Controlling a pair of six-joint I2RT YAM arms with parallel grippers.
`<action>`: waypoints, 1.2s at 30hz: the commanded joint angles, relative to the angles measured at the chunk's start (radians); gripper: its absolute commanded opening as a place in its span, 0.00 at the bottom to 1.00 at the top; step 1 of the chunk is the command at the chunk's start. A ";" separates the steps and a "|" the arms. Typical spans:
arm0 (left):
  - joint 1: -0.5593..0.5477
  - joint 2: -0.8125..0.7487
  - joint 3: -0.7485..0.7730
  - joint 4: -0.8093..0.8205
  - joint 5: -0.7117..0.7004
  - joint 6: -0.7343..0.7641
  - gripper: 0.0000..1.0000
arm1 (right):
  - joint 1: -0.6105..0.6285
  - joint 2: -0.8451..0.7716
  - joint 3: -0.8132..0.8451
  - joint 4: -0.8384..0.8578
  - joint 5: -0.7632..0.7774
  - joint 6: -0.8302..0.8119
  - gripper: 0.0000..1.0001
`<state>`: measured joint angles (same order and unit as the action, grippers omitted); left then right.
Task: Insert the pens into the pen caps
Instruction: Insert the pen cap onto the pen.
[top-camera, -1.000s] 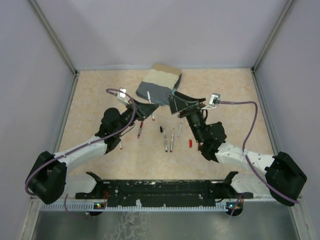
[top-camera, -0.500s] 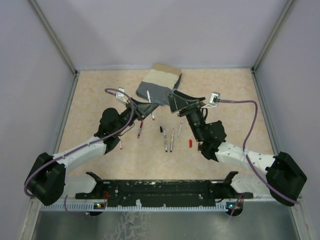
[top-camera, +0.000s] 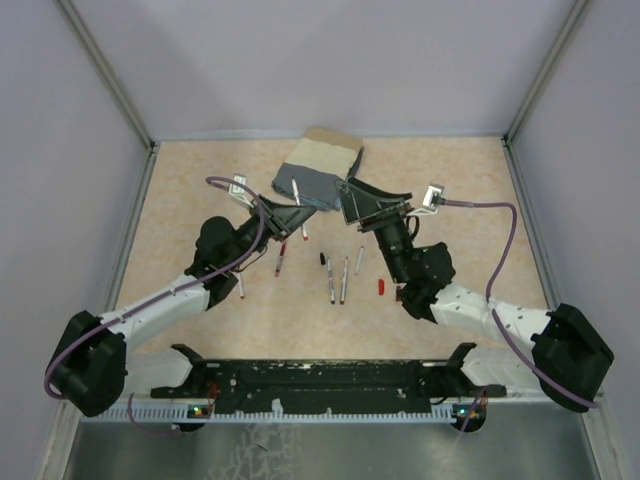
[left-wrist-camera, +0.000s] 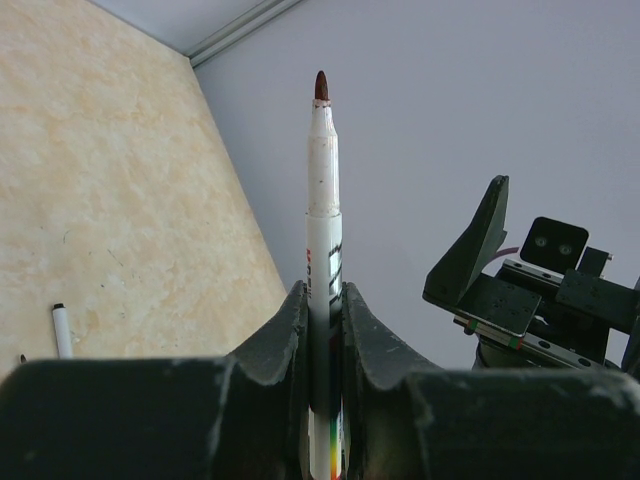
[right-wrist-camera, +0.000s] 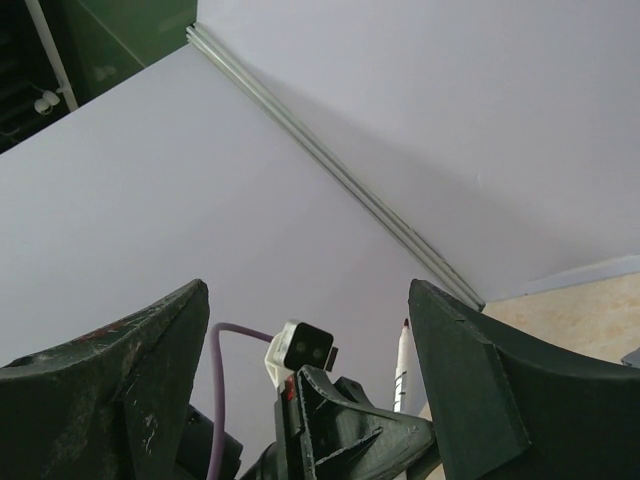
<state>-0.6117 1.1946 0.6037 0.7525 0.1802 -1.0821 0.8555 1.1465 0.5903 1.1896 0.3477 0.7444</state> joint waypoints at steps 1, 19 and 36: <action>0.002 -0.018 0.019 0.011 0.005 -0.003 0.00 | 0.010 -0.003 0.016 0.074 0.032 -0.005 0.80; 0.002 -0.008 0.019 0.017 0.005 0.012 0.00 | 0.011 0.016 -0.040 0.181 0.055 0.005 0.81; 0.006 0.063 0.253 -0.398 0.030 0.212 0.00 | 0.005 -0.083 -0.156 0.142 0.230 -0.061 0.82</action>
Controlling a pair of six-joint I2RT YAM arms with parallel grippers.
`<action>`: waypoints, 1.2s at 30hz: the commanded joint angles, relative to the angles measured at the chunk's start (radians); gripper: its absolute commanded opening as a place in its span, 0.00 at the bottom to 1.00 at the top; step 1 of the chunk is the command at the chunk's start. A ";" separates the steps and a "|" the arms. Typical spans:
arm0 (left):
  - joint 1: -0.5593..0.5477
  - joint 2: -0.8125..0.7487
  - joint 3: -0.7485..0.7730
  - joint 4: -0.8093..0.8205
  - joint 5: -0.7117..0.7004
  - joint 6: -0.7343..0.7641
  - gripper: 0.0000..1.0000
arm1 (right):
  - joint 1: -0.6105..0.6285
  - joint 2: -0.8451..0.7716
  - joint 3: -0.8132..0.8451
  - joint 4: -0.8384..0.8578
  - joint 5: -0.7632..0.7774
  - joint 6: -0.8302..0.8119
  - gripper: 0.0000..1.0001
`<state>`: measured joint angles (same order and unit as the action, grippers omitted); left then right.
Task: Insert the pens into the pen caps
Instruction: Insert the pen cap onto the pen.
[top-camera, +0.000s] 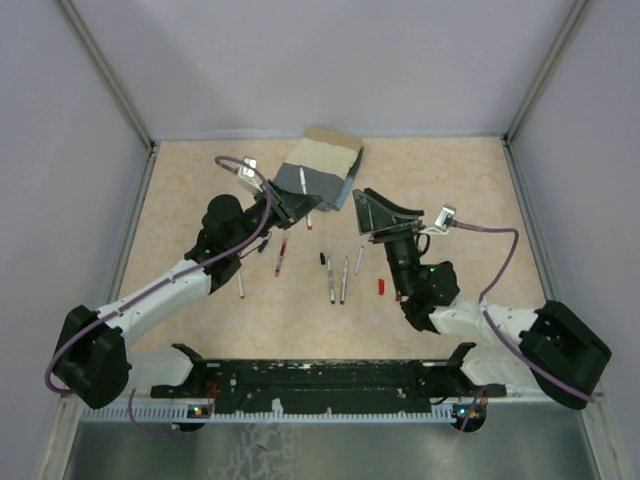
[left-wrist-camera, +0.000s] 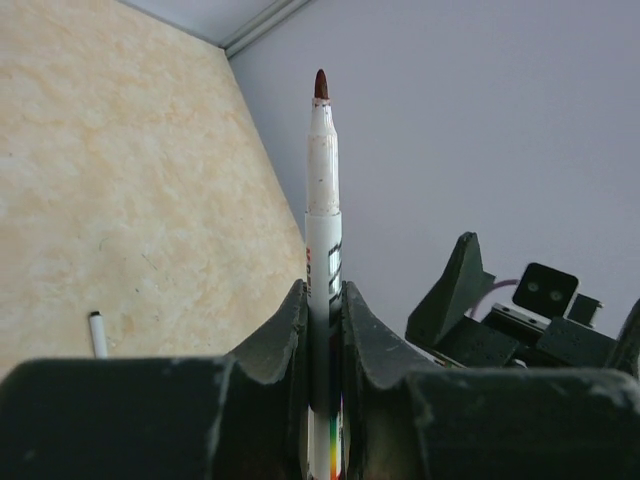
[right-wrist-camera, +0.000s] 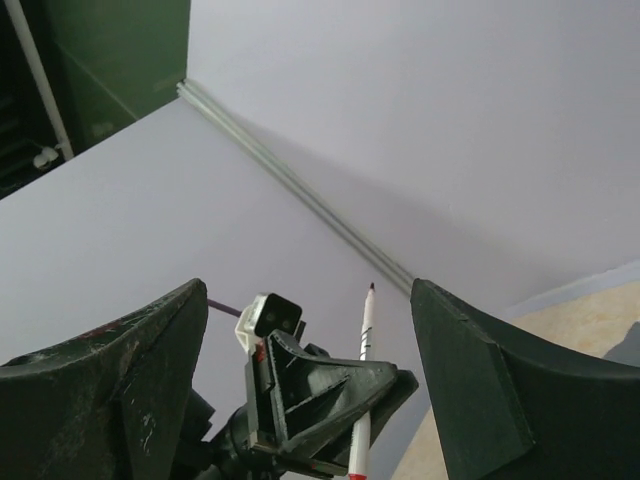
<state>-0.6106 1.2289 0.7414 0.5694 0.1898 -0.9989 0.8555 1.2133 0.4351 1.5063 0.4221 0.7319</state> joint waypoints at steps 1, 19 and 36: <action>0.005 0.030 0.125 -0.257 0.023 0.165 0.00 | 0.005 -0.229 0.022 -0.352 0.179 -0.042 0.82; 0.026 -0.024 0.151 -0.488 0.049 0.613 0.00 | -0.077 -0.170 0.514 -2.023 0.161 -0.025 0.82; 0.079 -0.025 0.133 -0.548 0.135 0.610 0.00 | -0.134 0.295 0.631 -2.149 -0.077 -0.032 0.62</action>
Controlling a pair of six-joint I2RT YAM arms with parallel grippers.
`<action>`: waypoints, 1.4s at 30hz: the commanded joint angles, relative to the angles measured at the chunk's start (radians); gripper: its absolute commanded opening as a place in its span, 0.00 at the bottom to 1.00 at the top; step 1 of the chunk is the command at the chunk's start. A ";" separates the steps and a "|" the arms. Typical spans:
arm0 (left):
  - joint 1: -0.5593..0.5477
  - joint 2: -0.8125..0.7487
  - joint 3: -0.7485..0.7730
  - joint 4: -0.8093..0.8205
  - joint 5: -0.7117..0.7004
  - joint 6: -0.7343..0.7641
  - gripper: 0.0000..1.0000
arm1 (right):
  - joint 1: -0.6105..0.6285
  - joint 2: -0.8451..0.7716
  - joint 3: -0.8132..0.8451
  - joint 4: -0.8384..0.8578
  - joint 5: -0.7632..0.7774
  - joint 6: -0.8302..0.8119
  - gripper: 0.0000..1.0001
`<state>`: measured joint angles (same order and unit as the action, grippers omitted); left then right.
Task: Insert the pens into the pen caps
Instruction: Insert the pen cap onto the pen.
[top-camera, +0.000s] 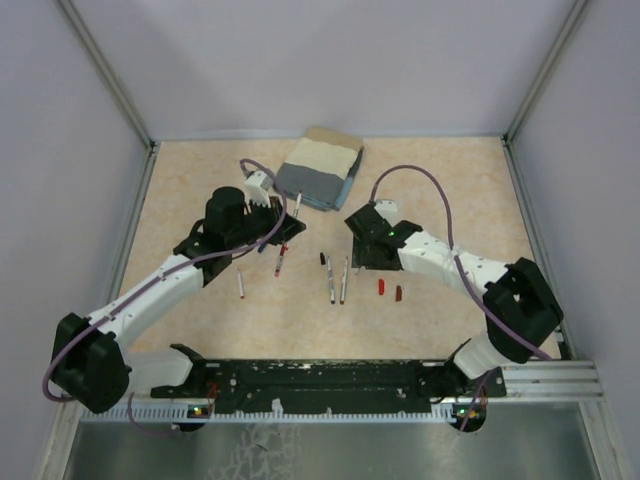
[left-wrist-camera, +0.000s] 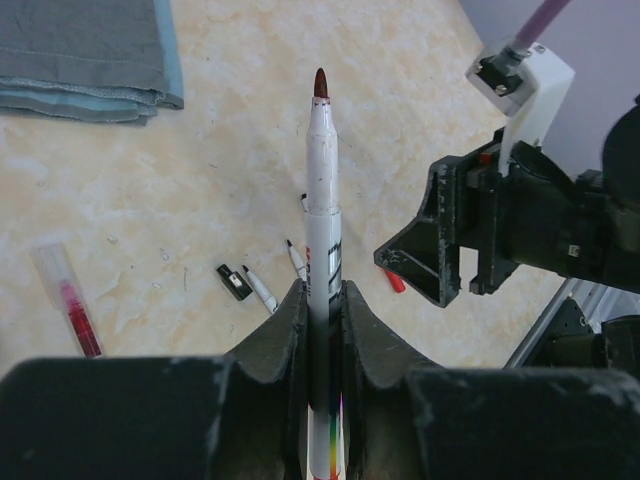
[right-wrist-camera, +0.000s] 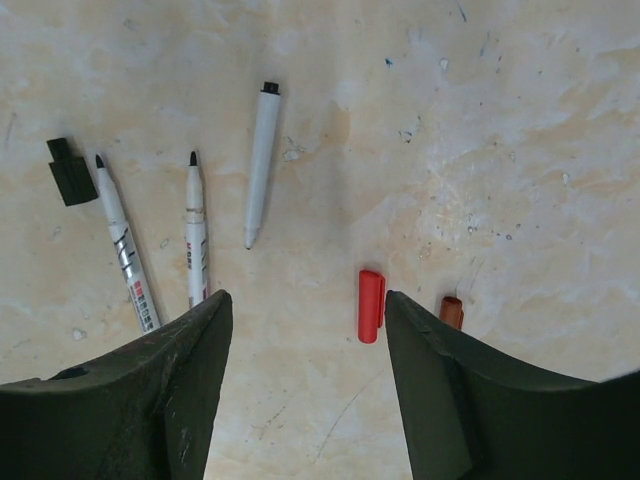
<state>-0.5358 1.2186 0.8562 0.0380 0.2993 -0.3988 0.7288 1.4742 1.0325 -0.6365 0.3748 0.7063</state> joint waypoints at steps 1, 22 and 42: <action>0.004 -0.021 0.013 -0.014 0.025 0.006 0.00 | -0.011 0.043 0.028 -0.001 -0.035 -0.010 0.61; 0.006 -0.019 -0.008 -0.022 0.038 -0.008 0.00 | -0.061 0.167 -0.059 -0.002 -0.096 -0.034 0.50; 0.005 0.000 -0.015 -0.018 0.059 -0.018 0.00 | -0.111 0.113 -0.148 0.050 -0.168 -0.061 0.01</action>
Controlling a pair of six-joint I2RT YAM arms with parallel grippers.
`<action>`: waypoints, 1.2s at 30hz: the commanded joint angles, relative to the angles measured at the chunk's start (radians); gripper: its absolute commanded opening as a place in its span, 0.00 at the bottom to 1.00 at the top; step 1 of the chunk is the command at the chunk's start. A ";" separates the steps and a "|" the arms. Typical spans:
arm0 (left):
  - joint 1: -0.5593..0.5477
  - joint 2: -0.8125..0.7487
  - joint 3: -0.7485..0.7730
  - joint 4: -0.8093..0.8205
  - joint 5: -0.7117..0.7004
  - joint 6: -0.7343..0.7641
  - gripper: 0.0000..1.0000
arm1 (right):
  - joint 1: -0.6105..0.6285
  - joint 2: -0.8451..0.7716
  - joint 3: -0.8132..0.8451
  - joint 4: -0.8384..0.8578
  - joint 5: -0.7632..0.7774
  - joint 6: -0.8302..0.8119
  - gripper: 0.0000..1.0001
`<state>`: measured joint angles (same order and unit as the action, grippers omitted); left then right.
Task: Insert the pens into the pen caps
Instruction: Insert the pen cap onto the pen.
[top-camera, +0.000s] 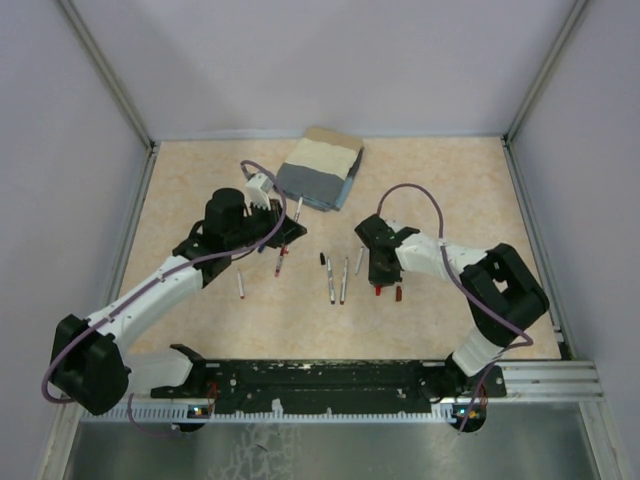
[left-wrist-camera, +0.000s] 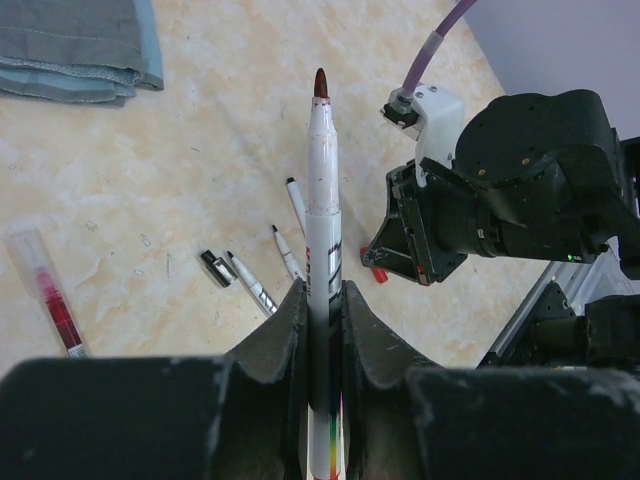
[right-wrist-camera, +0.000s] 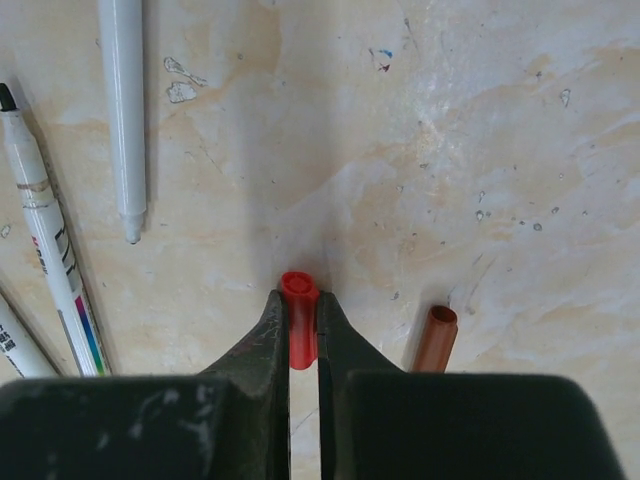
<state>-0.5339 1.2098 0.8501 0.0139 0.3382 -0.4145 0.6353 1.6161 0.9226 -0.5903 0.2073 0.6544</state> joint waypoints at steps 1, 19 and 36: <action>0.005 0.012 -0.008 0.006 0.024 -0.002 0.00 | -0.019 -0.051 -0.038 0.010 0.004 -0.013 0.00; 0.002 0.073 -0.015 0.048 0.110 -0.024 0.00 | -0.019 -0.319 -0.114 0.234 -0.090 0.045 0.00; 0.001 0.116 -0.021 0.060 0.128 -0.039 0.00 | -0.019 -0.215 -0.010 -0.017 0.058 -0.010 0.00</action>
<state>-0.5339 1.3270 0.8413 0.0467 0.4538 -0.4572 0.6231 1.3338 0.8413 -0.4774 0.1703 0.7059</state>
